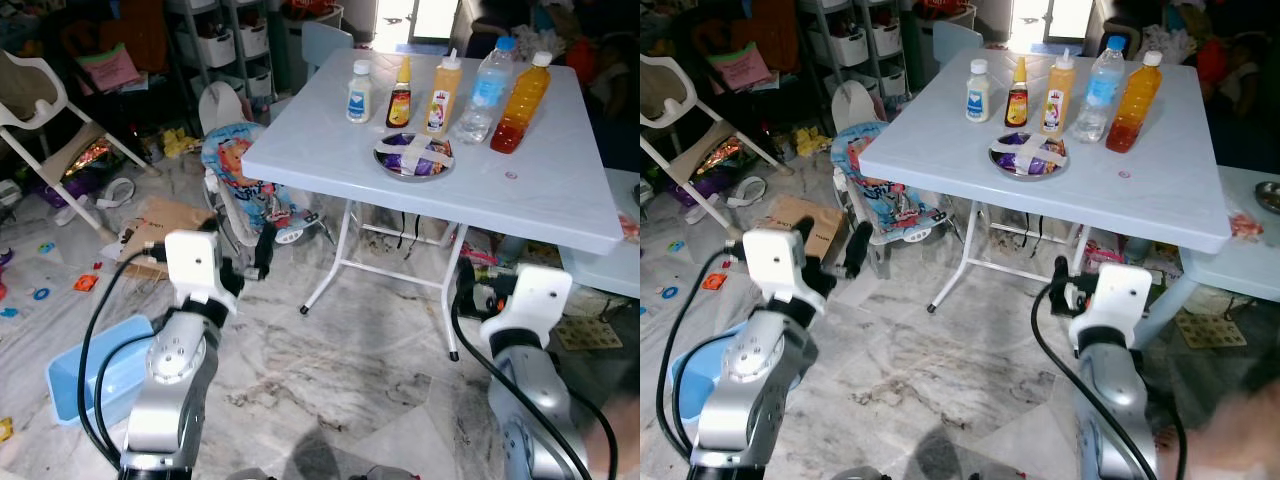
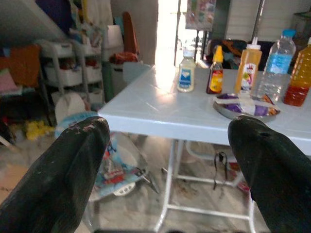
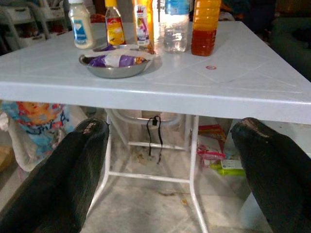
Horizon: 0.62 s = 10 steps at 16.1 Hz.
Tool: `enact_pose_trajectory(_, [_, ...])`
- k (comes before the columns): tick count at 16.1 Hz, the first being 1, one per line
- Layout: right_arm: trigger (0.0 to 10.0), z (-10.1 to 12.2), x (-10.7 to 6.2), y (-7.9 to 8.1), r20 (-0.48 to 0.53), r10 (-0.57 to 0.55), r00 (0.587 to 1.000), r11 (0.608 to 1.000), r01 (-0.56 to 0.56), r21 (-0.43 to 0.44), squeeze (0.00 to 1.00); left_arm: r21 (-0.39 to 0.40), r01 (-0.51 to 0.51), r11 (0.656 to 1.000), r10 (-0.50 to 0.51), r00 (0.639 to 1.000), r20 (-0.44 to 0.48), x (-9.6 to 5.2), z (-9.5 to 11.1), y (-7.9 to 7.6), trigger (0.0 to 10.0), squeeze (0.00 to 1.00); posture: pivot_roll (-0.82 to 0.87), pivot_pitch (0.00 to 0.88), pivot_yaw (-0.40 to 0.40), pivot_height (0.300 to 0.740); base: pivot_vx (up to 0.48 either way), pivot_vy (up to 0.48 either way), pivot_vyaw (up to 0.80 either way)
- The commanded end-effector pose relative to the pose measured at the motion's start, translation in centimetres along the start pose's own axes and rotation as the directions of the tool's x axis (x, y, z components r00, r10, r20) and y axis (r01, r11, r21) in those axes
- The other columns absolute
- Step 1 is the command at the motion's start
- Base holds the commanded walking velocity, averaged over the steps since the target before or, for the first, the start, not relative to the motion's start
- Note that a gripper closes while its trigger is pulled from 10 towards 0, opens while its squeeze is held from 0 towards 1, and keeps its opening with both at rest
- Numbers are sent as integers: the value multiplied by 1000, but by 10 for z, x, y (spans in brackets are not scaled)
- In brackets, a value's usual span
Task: Restocking fridge
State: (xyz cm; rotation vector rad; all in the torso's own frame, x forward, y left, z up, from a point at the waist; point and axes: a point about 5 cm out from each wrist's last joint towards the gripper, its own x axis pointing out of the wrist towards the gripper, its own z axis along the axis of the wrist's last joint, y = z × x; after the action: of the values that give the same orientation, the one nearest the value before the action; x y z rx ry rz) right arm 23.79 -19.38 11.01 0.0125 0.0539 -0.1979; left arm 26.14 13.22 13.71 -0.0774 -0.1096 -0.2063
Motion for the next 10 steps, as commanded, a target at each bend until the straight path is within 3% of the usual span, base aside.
enact_pose_trajectory(1, [10000,1,4,4,13,-5,1000,1000,5,30,0,46,-22,999,22,1000,-4,3,-3,6,10000,0,-56,0,45,740,0,0,0])
enact_pose_trajectory(5, [10000,0,-1,-2,9,-50,999,997,49,52,0,1,33,999,-33,999,-43,7,-12,4,10000,0,-103,0,71,740,0,0,0])
enact_pose_trajectory(8, [10000,-3,-6,-10,-1,-76,997,996,76,38,0,-12,92,996,-92,993,-76,6,-18,-7,10000,0,-105,0,76,740,0,454,0])
enact_pose_trajectory(10, [10000,-3,-8,-7,-5,-67,998,997,67,37,0,-2,120,993,-120,989,-92,2,-22,-12,10000,0,-110,0,70,740,0,444,0])
